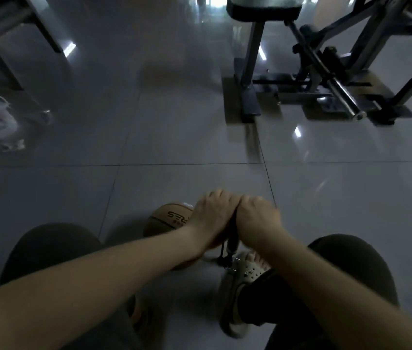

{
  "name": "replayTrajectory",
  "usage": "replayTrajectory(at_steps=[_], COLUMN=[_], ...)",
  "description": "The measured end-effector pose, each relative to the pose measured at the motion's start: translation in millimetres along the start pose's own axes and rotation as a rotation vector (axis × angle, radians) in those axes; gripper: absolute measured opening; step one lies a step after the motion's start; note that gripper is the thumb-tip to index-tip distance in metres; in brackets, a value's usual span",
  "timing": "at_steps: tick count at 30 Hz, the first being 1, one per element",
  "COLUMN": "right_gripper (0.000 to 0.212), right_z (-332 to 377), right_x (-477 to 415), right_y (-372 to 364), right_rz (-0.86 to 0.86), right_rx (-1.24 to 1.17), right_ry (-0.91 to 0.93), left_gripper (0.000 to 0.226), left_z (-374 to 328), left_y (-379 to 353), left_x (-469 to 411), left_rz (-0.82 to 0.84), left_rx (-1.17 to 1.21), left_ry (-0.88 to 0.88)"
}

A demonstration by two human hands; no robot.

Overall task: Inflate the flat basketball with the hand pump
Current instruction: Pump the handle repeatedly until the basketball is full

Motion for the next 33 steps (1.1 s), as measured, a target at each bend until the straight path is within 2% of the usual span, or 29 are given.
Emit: replayTrajectory(at_steps=[3,8,12,15,20,25,28,31,33], right_gripper=[0.02,0.033,0.025,0.022,0.032,0.04,0.048,0.026,0.021], right_z=[-3,-22,-25,-29,-36,-37,-32,-21,-14], right_x=[8,-5,-20,-33,-44,-50,-49,-54,-52], right_y=[-42,-69,-88,-102,-126,-106,-74,-26,5], right_rz=[-0.003,0.067,0.1,0.108,0.201,0.297,0.384,0.318,0.258], right_rx=[0.053,0.097,0.062,0.086,0.094,0.024,-0.004,0.0,0.022], right_ry=[-0.02,-0.024,-0.052,-0.053,-0.093,-0.056,0.01,0.059,0.075], left_gripper=[0.051,0.034,0.024,0.021,0.029,0.039,0.038,0.02,0.012], left_z=[-20,-36,-38,-39,-48,-37,-21,0,18], left_y=[-33,-57,-85,-103,-122,-99,-79,-52,-26], left_x=[23,22,22,19,25,8,-1,-15,-29], left_rz=[0.07,0.02,-0.002,0.053,0.225,0.378,0.249,0.122,-0.002], left_rx=[0.019,0.003,-0.045,-0.109,-0.081,-0.093,-0.103,-0.053,-0.135], left_ry=[0.051,0.041,0.048,0.057,0.015,-0.049,-0.101,-0.109,-0.086])
Point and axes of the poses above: each hand's wrist, its own x-axis away from the middle knuckle, its own y-axis out of the back of the hand, z = x × y, the point moved 1 cm from there along -x, towards the middle knuckle, and after that the axes turned 14 degrees about -x, right-handed, at the moved point
